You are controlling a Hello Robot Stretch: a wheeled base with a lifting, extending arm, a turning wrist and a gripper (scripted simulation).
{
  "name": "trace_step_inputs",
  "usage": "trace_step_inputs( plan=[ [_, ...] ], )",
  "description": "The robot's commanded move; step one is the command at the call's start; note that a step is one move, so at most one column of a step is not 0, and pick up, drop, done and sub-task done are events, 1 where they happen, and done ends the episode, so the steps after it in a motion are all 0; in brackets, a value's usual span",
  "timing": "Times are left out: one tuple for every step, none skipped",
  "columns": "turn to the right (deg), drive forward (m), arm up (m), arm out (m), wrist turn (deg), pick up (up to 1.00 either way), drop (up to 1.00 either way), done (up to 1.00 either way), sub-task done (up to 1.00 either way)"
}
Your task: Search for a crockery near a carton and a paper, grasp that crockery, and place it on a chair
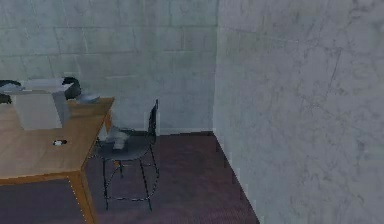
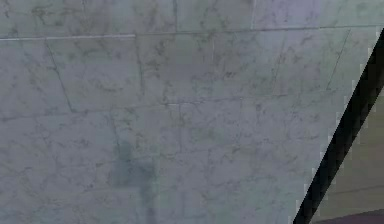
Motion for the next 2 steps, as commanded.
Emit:
trace_step_inputs(
  plan=[
    [0.0, 0.65, 0.0, 0.0, 0.0, 0.0, 0.0, 0.0, 0.0],
    [30.0, 0.0, 0.0, 0.0, 0.0, 0.0, 0.0, 0.0, 0.0]
  ],
)
